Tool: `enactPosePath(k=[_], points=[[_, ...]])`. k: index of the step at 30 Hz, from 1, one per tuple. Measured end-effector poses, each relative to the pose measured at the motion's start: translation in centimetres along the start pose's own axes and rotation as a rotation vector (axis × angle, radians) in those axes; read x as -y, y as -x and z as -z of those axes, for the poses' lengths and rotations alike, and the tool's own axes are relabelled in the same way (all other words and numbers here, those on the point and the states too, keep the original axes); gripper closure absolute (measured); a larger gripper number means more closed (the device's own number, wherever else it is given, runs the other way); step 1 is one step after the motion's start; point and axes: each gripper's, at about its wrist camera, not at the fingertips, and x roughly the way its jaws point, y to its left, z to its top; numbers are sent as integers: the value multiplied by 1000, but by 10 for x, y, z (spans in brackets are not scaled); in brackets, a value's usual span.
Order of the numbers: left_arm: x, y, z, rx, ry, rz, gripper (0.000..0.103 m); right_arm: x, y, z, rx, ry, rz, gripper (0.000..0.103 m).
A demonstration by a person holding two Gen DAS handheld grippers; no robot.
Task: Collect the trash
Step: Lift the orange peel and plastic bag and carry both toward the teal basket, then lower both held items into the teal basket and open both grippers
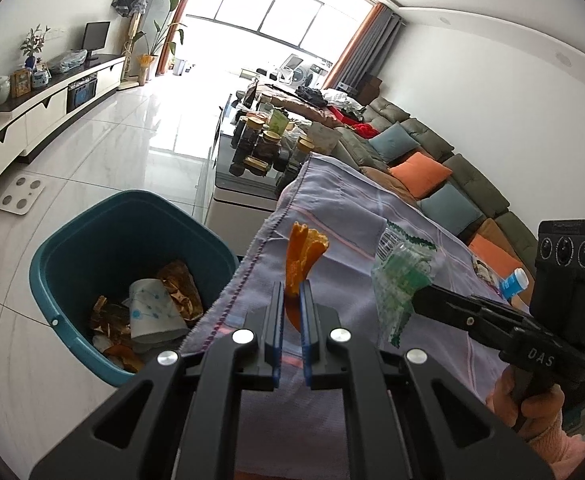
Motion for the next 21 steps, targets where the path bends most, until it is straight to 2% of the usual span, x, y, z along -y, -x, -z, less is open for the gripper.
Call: enactPosePath(k=[21], points=[[-19, 6, -5, 19, 23, -33, 94, -14, -17, -10, -24, 18, -41, 101]])
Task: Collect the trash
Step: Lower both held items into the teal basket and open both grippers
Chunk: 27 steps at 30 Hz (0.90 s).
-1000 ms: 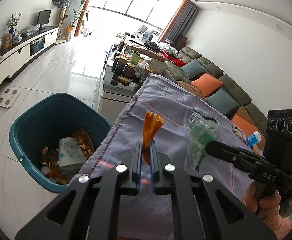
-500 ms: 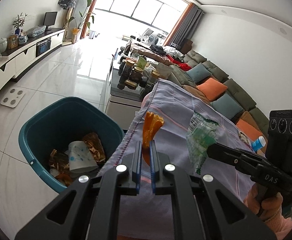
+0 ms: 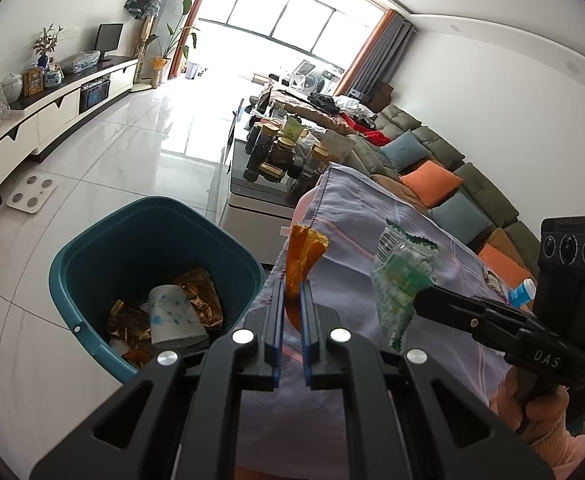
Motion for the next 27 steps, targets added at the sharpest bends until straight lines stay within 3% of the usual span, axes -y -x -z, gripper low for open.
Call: enactPosePath(k=[27], points=[[-17, 4, -2, 3, 38, -49, 94, -11, -27, -8, -39, 14, -30, 101]])
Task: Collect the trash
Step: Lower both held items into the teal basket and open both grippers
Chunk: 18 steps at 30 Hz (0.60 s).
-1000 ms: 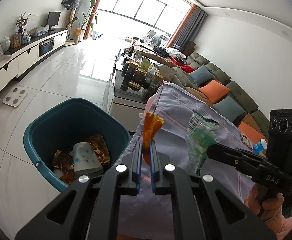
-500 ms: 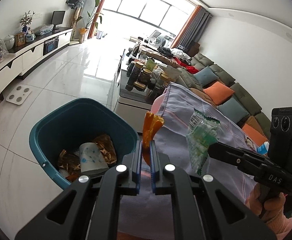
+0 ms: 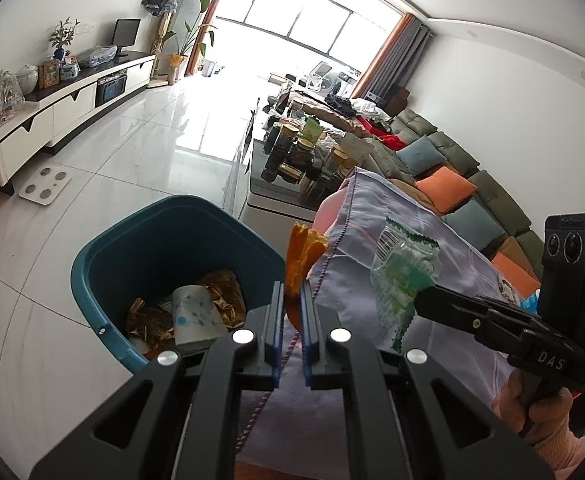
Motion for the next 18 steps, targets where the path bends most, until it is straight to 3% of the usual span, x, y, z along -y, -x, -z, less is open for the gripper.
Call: enactPosePath(k=[18], points=[[-8, -1, -2, -2, 22, -33, 94, -4, -12, -3, -18, 3, -7, 101]])
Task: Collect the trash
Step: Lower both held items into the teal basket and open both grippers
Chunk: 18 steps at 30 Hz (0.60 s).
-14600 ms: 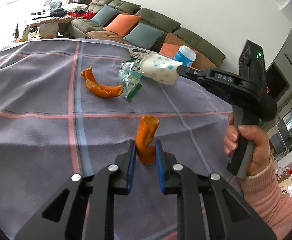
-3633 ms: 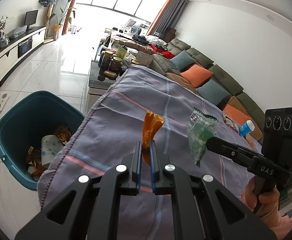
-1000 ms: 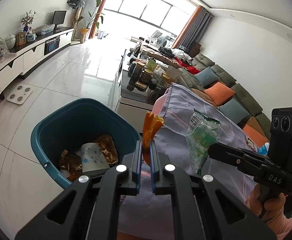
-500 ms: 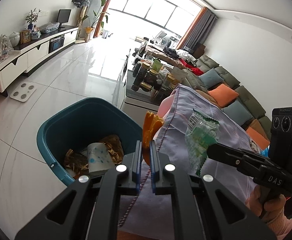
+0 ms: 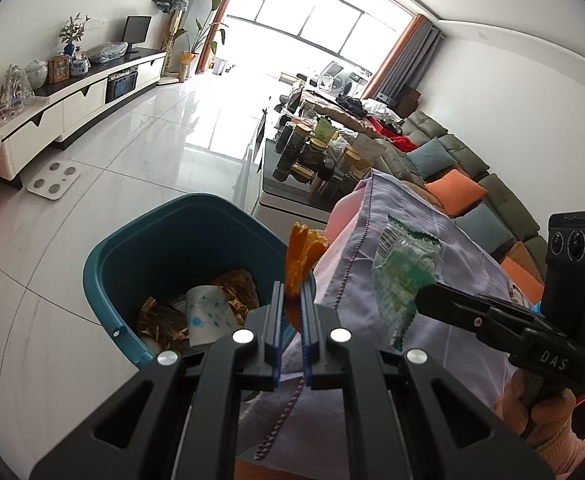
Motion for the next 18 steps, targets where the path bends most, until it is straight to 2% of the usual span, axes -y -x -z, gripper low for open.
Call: enactPosePath(k=[18], points=[[-17, -7, -1, -1, 27, -39, 94, -2, -13, -1, -13, 3, 2, 101]])
